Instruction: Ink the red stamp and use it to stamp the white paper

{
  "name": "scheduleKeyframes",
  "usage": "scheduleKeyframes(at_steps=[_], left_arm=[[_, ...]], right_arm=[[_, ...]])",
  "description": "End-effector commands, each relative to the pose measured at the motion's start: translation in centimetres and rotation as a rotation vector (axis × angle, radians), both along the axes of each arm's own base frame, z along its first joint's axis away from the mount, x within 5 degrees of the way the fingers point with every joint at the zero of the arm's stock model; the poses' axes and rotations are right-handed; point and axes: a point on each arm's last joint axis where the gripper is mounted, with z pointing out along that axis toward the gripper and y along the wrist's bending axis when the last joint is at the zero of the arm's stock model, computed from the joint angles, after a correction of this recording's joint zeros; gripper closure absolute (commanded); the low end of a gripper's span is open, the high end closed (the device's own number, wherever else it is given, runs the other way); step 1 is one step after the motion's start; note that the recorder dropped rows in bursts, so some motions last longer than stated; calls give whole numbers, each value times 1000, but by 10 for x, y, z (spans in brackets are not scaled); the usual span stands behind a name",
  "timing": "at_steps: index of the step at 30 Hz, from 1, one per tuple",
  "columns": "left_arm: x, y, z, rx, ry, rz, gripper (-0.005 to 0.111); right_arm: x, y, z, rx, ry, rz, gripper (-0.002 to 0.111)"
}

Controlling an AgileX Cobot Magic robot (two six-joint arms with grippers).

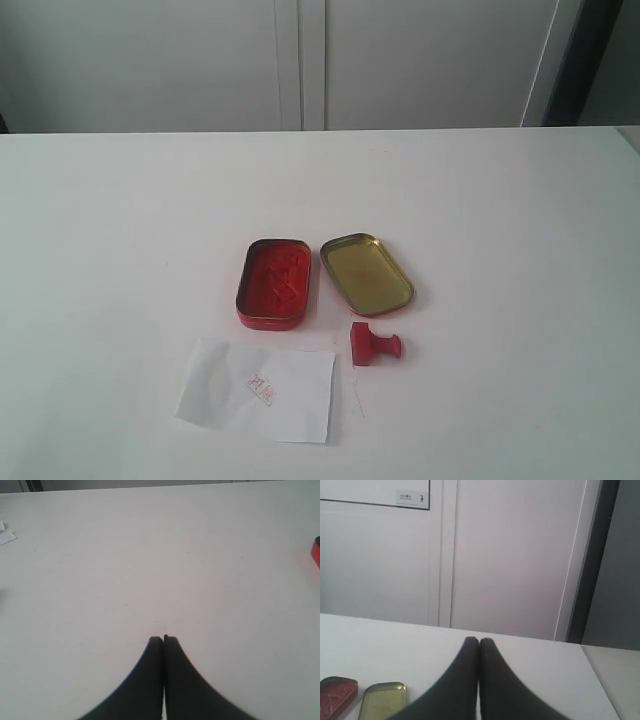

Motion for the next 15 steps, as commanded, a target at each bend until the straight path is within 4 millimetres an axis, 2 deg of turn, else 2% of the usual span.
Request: scheduleKeyframes(at_steps=[1,9,15], left_arm=[[0,0,-2,-4,-2,2,107],[0,0,-2,-4,-2,2,107],[0,0,-2,-4,-2,2,107]], right_arm=[[1,0,-17,-11,16,-10,108],[11,1,-53,-25,112,-10,108],[16,2,-68,-32,162,-10,108]])
